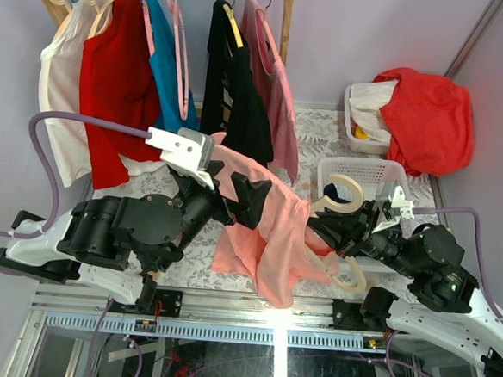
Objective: Place the t-shirt on the hanger
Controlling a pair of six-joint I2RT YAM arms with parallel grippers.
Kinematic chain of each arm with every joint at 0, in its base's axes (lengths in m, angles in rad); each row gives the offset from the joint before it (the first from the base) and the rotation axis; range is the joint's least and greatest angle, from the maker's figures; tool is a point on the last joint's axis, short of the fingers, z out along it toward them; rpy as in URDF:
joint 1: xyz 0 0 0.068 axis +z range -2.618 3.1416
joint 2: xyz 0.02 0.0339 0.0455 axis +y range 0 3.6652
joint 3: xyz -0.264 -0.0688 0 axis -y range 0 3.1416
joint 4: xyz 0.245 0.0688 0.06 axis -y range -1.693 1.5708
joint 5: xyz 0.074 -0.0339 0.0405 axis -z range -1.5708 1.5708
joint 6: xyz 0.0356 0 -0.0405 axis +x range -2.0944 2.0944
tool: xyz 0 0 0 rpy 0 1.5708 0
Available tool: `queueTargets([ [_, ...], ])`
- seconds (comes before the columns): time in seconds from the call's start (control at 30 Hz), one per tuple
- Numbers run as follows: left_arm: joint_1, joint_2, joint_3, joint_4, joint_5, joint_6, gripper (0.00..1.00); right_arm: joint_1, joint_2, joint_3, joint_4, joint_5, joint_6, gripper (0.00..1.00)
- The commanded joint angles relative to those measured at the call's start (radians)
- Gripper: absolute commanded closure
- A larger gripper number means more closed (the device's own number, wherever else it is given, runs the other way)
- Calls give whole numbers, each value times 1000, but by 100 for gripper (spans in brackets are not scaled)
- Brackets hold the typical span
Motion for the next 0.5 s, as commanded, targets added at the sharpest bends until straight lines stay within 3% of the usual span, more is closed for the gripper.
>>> queueTargets([
  [0.0, -57, -58, -122, 200, 126, -61, 0, 1, 8, 16, 146, 31, -20, 100],
  [0.13, 113, -108, -215, 286, 336, -106, 0, 1, 18, 23, 147, 41, -32, 100],
  [0.47, 135, -100, -172, 204, 289, -41, 0, 1, 21, 28, 128, 52, -55, 100],
])
